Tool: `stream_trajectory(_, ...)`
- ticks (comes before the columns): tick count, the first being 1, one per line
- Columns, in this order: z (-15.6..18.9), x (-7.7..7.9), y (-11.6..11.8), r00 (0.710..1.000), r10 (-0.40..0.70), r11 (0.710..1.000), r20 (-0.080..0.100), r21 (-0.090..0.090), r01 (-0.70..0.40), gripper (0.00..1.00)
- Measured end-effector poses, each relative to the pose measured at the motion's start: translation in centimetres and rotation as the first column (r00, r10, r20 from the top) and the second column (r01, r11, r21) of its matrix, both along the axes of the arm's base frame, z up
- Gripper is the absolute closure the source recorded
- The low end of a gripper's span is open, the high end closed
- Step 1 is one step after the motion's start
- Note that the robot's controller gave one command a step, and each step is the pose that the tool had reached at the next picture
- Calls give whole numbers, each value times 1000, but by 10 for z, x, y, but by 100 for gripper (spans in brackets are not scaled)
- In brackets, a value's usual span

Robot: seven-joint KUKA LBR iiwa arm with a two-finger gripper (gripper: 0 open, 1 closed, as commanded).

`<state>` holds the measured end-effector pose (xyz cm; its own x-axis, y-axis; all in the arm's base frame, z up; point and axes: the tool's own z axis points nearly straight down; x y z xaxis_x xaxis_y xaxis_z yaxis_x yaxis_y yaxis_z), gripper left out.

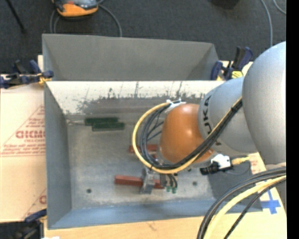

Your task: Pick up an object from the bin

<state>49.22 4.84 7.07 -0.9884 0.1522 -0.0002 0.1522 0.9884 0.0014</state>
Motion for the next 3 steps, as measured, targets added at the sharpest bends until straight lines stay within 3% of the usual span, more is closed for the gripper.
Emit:
stream_trajectory(2, 19, -3, -1, 1000, -1, 1000, -10, -1, 1, 100)
stream_trajectory(3, 41, -1, -1, 1000, -1, 1000, -2, -1, 1, 100)
